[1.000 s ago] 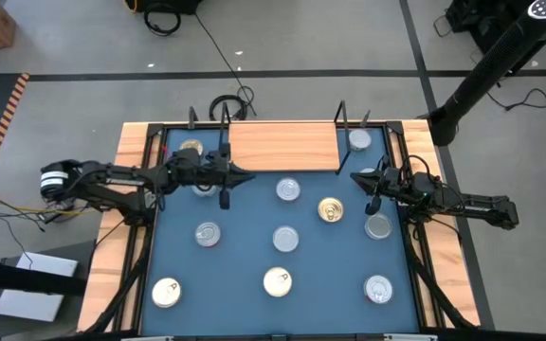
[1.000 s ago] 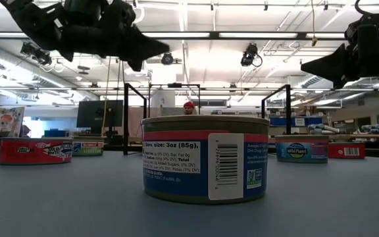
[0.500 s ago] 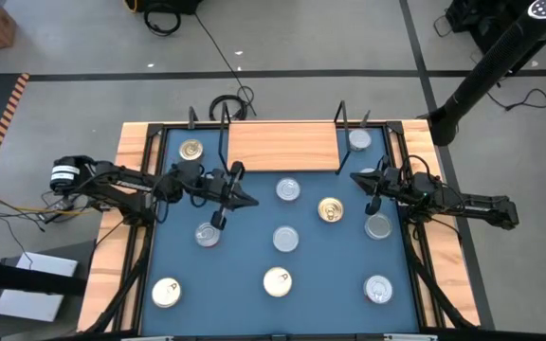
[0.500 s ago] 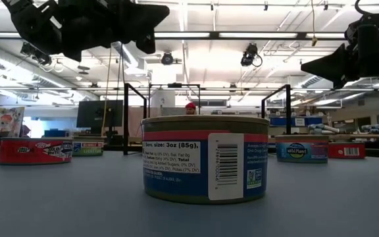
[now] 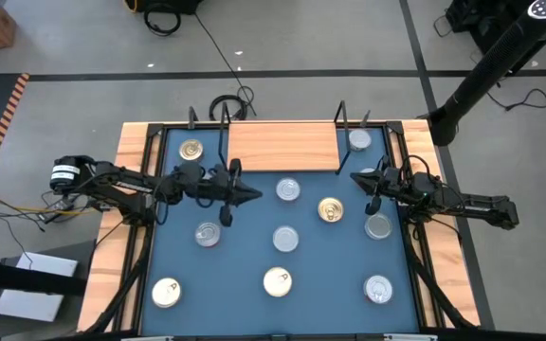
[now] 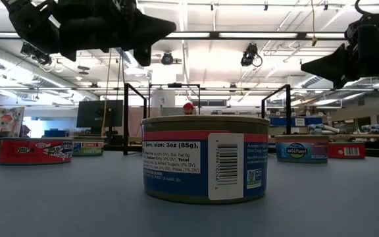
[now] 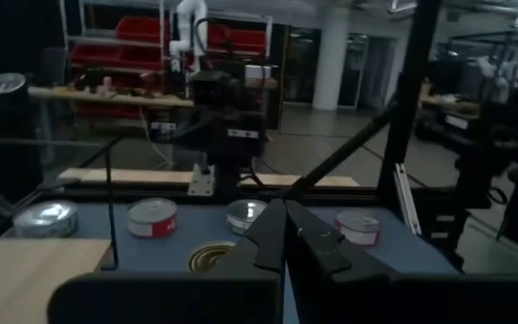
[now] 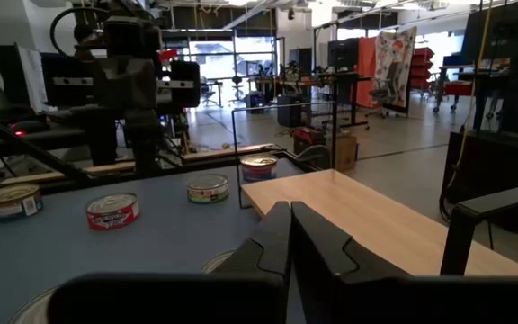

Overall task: Stack canned seafood by type on shelf
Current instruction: Put the top right blue tuna can on the shelf

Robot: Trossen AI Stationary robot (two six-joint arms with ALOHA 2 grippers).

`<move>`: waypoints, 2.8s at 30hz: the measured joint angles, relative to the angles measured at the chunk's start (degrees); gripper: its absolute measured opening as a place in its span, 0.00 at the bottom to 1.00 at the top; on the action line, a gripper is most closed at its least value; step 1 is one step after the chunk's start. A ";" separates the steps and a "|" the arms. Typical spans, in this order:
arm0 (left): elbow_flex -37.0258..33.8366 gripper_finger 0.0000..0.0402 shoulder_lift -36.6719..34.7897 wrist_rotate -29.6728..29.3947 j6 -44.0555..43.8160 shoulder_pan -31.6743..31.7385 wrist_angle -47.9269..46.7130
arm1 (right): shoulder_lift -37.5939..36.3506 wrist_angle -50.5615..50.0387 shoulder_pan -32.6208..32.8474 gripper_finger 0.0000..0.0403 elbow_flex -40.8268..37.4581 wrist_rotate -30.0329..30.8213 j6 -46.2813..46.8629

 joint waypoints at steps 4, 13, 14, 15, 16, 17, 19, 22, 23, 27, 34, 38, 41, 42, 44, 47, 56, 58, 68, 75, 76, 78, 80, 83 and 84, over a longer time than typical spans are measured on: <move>0.00 0.03 0.33 -0.33 -2.09 -0.35 -0.76 | 0.00 0.00 0.00 0.06 -0.01 0.00 0.01; 0.00 0.03 7.53 -1.18 -1.06 -2.98 6.20 | 0.00 0.00 0.00 0.06 -0.02 -0.01 0.01; 0.00 0.03 8.66 -1.14 0.37 -3.06 7.21 | -0.02 0.00 0.00 0.06 -0.02 0.01 0.01; 0.00 0.03 9.73 -1.12 1.88 -3.06 8.48 | 0.00 0.00 0.00 0.06 0.00 -0.01 -0.01; 0.00 0.03 10.80 -1.09 2.85 -3.10 10.27 | 0.00 0.00 0.00 0.06 -0.02 -0.01 0.00; 0.00 0.03 11.69 -1.09 3.31 -3.09 11.95 | 0.00 0.00 0.00 0.06 -0.01 -0.01 -0.01; 0.00 0.03 12.47 -1.10 3.59 -3.04 13.67 | 0.00 0.00 0.00 0.06 0.00 -0.01 -0.01; 0.00 0.03 12.59 -0.26 4.16 -2.99 13.63 | -0.01 0.00 0.00 0.06 0.00 -0.01 0.00; 0.00 0.03 12.61 0.38 4.52 -2.99 13.52 | 0.00 0.00 0.00 0.06 0.00 -0.01 0.01; 0.00 0.03 12.61 1.84 5.65 -2.99 12.22 | 0.00 0.00 0.00 0.06 -0.01 -0.01 0.01; 0.00 0.03 12.63 2.75 5.83 -2.99 4.32 | 0.00 0.00 0.00 0.06 0.00 0.01 0.00; 0.03 0.03 12.28 2.18 5.71 -2.99 5.05 | 0.00 0.00 0.00 0.06 -0.01 -0.01 -0.01; 1.07 0.03 12.24 2.11 5.23 -2.99 3.75 | 0.00 0.00 0.00 0.06 0.00 0.01 -0.01; 1.83 0.03 12.24 2.12 4.57 -2.99 2.53 | 0.00 0.00 0.00 0.06 0.00 -0.01 -0.01; 4.73 0.03 12.24 2.10 4.25 -2.99 -3.17 | 0.00 0.00 0.00 0.06 0.00 -0.01 0.00; 10.37 0.03 12.25 2.04 5.76 -3.04 -15.52 | 0.00 0.00 -0.02 0.06 -0.02 -0.01 0.01; 21.47 0.03 12.20 0.66 10.45 -3.21 -30.55 | 0.00 0.00 -0.02 0.06 -0.02 -0.01 -0.01; 21.88 0.03 12.20 0.22 10.55 -3.21 -30.94 | -0.01 0.00 -0.02 0.06 -0.02 0.00 0.00; 22.01 0.03 11.77 -0.05 15.57 -5.80 -40.12 | -0.01 0.00 0.00 0.06 -0.01 -0.01 -0.01; 21.97 0.03 11.78 -1.66 15.98 -6.41 -38.66 | -0.01 0.00 -0.01 0.06 -0.01 -0.01 -0.01; 21.97 0.03 11.78 -1.94 14.61 -6.31 -38.21 | -0.02 0.00 0.00 0.06 -0.01 0.00 0.01; 21.97 0.03 11.78 -1.99 13.29 -6.29 -37.89 | 0.00 0.00 0.00 0.06 0.00 -0.01 0.00; 21.97 0.03 11.78 -1.99 13.18 -6.29 -38.17 | 0.00 0.00 -0.02 0.06 0.00 -0.01 -0.01; 21.97 0.03 11.78 -1.20 12.92 -6.29 -38.24 | 0.00 0.00 -0.01 0.06 0.00 -0.01 0.01; 21.97 0.03 11.81 -0.68 12.92 -6.29 -38.24 | 0.00 0.00 0.00 0.06 0.00 0.01 -0.01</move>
